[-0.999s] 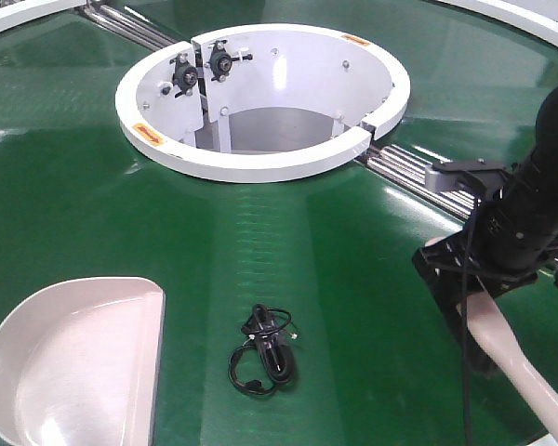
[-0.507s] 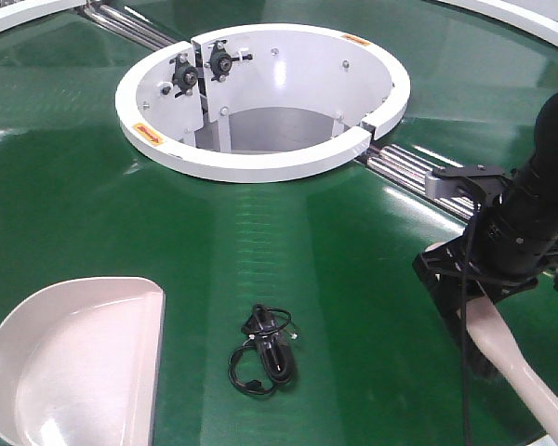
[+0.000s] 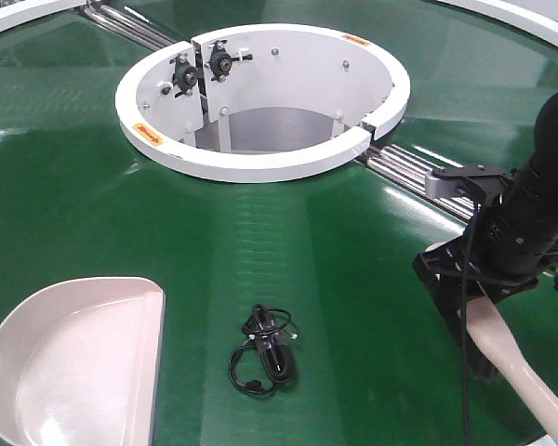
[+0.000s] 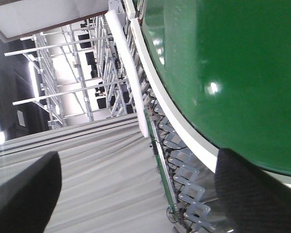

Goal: Clean and inspect green conveyor with broom and dustpan
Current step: 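Reach the left gripper to the cream dustpan handle and grasp it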

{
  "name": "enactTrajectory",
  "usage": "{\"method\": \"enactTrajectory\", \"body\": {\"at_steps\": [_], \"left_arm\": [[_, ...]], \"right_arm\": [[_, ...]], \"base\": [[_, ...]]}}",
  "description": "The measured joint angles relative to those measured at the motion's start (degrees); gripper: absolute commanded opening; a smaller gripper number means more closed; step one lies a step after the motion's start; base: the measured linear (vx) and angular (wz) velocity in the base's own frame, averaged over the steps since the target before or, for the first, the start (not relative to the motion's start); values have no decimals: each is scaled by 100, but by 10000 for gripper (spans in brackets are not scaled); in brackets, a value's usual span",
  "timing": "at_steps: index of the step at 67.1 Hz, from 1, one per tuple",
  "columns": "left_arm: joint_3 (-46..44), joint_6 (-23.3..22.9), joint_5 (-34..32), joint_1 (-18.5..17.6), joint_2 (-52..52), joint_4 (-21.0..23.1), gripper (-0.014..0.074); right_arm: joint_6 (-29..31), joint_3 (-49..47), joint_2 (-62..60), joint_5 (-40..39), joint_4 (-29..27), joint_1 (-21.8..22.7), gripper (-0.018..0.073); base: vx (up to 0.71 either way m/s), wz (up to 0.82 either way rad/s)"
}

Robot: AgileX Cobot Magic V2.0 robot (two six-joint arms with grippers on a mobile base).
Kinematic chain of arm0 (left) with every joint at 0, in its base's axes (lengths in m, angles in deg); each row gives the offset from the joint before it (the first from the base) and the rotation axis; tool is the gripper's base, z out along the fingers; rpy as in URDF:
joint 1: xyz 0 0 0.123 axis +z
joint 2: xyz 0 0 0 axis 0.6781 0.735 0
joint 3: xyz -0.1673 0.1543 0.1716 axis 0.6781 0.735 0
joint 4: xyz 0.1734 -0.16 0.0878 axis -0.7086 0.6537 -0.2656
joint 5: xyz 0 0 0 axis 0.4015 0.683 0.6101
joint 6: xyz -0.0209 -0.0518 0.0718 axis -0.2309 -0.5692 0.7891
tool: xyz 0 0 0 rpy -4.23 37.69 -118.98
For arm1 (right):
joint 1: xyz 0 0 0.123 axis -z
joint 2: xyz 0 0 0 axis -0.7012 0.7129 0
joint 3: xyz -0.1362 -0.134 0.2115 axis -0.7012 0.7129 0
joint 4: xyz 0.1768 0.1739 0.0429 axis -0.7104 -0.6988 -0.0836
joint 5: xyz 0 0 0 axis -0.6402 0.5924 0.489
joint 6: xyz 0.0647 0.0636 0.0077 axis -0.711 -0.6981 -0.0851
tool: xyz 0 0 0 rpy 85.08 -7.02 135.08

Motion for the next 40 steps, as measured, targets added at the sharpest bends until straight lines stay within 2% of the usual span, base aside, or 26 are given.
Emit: {"method": "enactTrajectory", "body": {"at_steps": [20, 32, 40], "left_arm": [[0, 11, 234, 0, 0, -7, 590], [-26, 49, 1183, 0, 8, 123, 590], [-271, 61, 2143, 0, 233, 295, 590]], "right_arm": [[0, 0, 0, 0, 0, 0, -3], [0, 0, 0, 0, 0, 0, -3], [0, 0, 0, 0, 0, 0, -3]], "base": [[0, 0], [0, 0], [0, 0]]}}
